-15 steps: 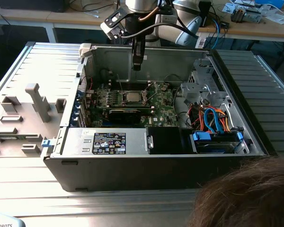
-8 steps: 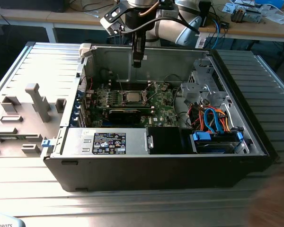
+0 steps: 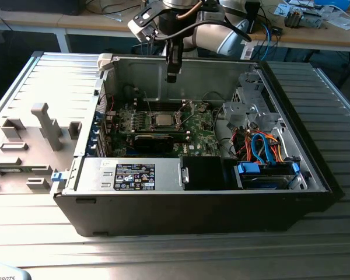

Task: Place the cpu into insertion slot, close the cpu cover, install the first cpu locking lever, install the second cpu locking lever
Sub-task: 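Close the cpu cover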

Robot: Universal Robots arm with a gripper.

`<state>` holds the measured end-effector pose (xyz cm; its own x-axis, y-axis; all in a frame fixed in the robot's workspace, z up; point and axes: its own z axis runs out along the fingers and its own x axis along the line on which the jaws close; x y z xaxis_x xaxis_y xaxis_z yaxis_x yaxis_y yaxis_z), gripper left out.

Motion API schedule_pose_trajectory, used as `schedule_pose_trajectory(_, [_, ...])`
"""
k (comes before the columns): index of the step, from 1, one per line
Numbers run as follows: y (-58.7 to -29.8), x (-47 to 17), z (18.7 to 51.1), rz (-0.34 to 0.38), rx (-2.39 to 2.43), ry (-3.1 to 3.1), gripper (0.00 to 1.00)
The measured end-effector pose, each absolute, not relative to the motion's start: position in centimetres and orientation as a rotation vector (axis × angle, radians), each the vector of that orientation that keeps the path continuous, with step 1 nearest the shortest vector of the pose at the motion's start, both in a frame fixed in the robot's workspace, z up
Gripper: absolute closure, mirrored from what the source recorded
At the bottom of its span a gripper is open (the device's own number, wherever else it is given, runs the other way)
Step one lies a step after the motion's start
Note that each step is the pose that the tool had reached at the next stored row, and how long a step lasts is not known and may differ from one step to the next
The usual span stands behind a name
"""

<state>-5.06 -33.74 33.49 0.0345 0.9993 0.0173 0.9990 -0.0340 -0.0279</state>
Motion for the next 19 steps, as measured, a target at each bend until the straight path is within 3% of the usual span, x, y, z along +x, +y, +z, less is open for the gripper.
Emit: schedule_pose_trajectory(19, [-33.7,-2.1,32.2,0.017,-2.194,-2.200,0.89])
